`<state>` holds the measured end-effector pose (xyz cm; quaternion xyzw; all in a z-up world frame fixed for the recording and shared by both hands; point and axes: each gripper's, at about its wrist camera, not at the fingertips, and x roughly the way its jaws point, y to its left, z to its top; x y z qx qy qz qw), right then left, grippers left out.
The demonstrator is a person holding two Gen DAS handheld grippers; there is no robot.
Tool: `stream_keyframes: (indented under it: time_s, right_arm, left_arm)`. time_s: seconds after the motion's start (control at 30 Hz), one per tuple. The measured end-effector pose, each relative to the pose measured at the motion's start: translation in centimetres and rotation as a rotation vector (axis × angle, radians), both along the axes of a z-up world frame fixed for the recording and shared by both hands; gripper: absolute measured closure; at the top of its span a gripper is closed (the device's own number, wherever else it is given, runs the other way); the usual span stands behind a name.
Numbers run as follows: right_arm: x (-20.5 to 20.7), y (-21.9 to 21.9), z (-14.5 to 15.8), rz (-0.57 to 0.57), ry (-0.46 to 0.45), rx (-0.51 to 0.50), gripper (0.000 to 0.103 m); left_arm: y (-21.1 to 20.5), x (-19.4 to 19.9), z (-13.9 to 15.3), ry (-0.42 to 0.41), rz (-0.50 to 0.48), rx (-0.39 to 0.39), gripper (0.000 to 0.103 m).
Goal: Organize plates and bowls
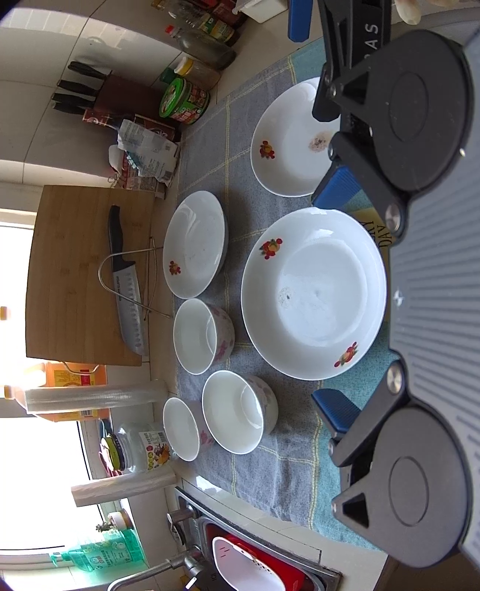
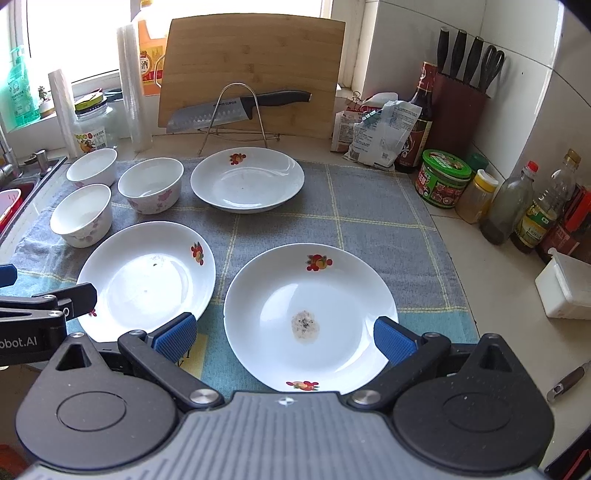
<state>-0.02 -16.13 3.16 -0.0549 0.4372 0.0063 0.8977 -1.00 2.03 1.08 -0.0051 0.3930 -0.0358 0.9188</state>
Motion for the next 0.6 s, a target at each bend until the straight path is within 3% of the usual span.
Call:
stream_keyframes:
  time_s: [0.27, 0.43, 0.6]
  right_arm:
    - [-0.7, 0.1, -0.1, 0.012, -0.032, 0.019, 0.0]
    - [-1.1, -0.1, 0.1, 0.0, -0.048, 0.026, 0.0]
    - [-1.4, -1.0, 0.6, -0.027, -0.078, 0.019, 0.0]
  left_arm:
    - [0.8, -0.4, -0.6, -0.067, -0.077, -0.018, 0.001]
    - [1.7, -0.8, -1.4, -0.116, -0.181, -0.102, 0.001]
    - [1.2, -0.8, -1.8, -0.128, -0.247, -0.13, 0.001]
